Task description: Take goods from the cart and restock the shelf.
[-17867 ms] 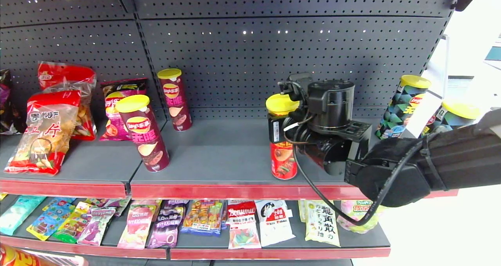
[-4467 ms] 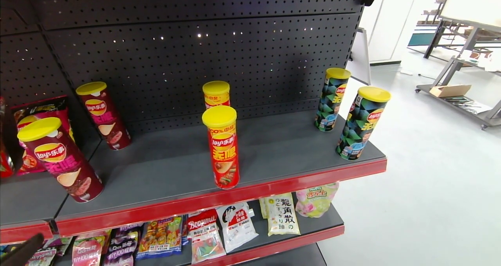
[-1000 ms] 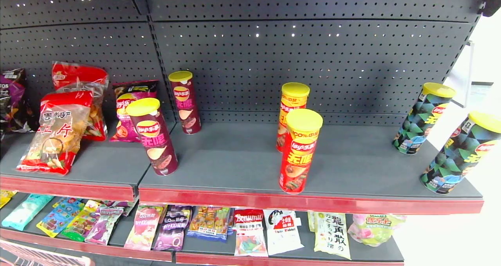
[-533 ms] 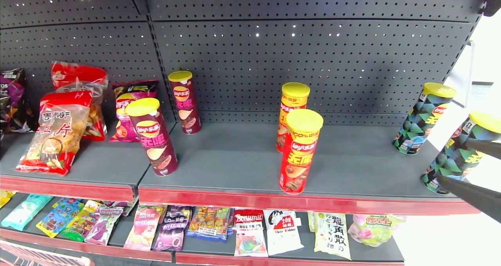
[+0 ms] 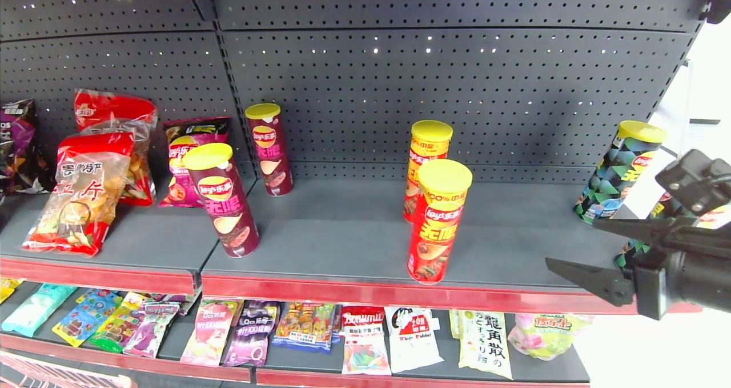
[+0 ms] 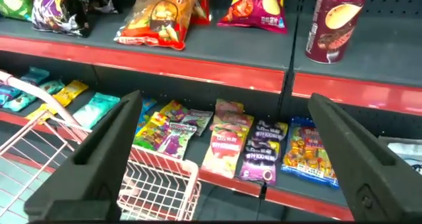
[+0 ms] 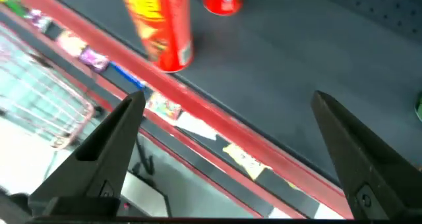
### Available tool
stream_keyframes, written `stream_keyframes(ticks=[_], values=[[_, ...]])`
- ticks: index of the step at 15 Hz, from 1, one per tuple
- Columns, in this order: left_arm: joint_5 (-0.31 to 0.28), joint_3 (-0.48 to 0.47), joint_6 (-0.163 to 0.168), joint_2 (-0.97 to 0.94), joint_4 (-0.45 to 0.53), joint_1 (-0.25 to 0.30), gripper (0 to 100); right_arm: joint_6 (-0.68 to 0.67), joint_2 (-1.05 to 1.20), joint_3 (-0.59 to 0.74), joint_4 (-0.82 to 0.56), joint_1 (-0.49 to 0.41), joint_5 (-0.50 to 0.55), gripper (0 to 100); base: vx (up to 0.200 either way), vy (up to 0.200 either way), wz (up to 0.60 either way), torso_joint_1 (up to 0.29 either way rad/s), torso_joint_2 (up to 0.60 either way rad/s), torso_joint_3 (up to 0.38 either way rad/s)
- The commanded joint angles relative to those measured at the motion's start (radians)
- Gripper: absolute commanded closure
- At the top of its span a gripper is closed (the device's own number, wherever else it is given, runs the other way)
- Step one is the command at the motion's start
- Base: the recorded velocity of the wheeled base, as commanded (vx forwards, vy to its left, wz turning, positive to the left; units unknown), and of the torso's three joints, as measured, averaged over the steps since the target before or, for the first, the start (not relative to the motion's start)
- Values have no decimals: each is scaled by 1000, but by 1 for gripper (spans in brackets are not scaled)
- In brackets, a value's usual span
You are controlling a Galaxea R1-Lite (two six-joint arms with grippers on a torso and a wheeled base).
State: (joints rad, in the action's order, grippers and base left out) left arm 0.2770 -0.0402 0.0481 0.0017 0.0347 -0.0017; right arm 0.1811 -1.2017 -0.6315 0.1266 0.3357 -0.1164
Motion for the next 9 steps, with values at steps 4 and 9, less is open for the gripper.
stream_keyframes(ticks=[4, 9], values=[[-9, 0, 3, 0, -1, 0, 0, -6, -276, -8, 117, 62, 156, 0, 0, 0, 0, 0, 0, 0], [-15, 0, 3, 0, -1, 0, 0, -37, -453, -16, 242, 105, 218, 0, 0, 0, 0, 0, 0, 0]])
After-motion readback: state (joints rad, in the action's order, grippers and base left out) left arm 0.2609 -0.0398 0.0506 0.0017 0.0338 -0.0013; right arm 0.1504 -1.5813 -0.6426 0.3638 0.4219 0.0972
